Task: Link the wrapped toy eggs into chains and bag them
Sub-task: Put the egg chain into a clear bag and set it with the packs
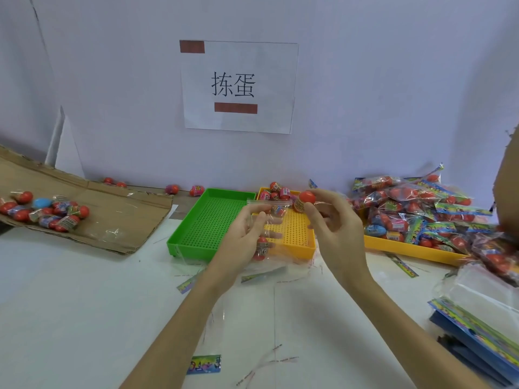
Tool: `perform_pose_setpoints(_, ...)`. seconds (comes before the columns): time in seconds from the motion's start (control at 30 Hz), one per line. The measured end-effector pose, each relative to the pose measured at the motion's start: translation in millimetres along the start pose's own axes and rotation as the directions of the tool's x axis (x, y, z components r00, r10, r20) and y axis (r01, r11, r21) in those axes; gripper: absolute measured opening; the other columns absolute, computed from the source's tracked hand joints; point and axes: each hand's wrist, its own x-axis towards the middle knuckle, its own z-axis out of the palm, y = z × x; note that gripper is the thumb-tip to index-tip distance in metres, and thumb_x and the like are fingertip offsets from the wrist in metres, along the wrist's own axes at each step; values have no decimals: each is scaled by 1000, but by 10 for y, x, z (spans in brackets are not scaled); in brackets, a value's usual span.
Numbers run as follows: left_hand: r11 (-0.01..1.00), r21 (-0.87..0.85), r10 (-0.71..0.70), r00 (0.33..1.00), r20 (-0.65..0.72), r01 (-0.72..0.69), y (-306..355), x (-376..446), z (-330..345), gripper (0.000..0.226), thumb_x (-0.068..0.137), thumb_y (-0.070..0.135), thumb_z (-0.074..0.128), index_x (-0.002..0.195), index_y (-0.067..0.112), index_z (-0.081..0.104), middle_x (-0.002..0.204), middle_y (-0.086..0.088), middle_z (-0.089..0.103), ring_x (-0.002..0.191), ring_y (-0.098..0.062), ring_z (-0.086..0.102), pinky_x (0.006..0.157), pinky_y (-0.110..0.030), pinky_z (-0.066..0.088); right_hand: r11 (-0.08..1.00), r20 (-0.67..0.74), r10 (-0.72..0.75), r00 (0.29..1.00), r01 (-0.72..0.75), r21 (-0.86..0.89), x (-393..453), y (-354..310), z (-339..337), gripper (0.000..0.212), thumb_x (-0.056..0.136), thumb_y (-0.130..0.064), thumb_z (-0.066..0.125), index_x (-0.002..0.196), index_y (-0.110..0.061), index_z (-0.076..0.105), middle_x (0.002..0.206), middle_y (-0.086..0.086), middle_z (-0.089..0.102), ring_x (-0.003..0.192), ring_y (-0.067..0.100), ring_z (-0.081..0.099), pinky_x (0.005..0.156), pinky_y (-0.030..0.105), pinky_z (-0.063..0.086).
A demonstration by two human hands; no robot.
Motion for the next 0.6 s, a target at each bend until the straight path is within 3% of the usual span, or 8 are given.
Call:
perform_pose_setpoints(0.1,998,48,31,999,43,-33,42,-49,57,24,112,30,45,131,24,59,117,3,76,102,-25,75,66,-33,52,993,17,-57,998,55,106,-112,-123,-41,27,97,-23,68,124,-24,68,112,2,73,96,21,72,63,26,60)
perform_pose_setpoints(0.2,994,50,92,991,94,-97,75,-79,105,24,112,26,45,131,23,59,117,-1,75,101,-24,74,60,-22,50,994,84,-113,990,112,12,-141,-111,-47,33,96,-12,69,130,-14,66,117,4,71,95,17,74,58,24,60)
perform_pose_setpoints(0.27,989,73,119,987,112,-127,84,-89,124,25,112,24,44,133,22,59,116,0,75,103,-24,74,63,-34,56,982,108,-146,983,157,-107,-140,-92,-69,33,97,-14,69,130,-16,66,117,1,68,93,9,72,58,21,59)
perform_pose_setpoints(0.3,987,87,123,986,114,-133,81,-91,130,26,113,23,44,133,20,59,116,1,75,103,-24,74,71,-46,57,968,122,-170,978,188,-164,-135,-82,-84,33,97,-16,69,129,-18,66,117,-1,67,93,5,71,64,18,59)
perform_pose_setpoints(0.37,987,95,122,987,104,-131,67,-92,148,27,113,20,43,132,18,62,114,0,75,102,-28,73,84,-54,57,938,154,-216,964,248,-243,-132,-73,-110,33,96,-19,69,129,-21,65,114,-5,65,93,-1,66,73,12,56)
perform_pose_setpoints(0.47,986,100,134,991,19,-136,50,-92,192,28,112,14,45,121,17,71,109,-3,77,96,-30,72,85,-48,59,922,231,-229,946,287,-259,-131,-69,-158,31,96,-19,70,126,-24,66,109,-10,60,92,-1,63,68,11,55)
perform_pose_setpoints(0.6,986,52,162,982,-97,-158,5,-68,216,30,106,2,51,107,11,80,101,-3,81,97,-20,77,88,-34,61,890,326,-231,917,335,-310,-142,-58,-207,33,95,-31,65,124,-17,69,110,-7,60,86,4,63,65,11,52)
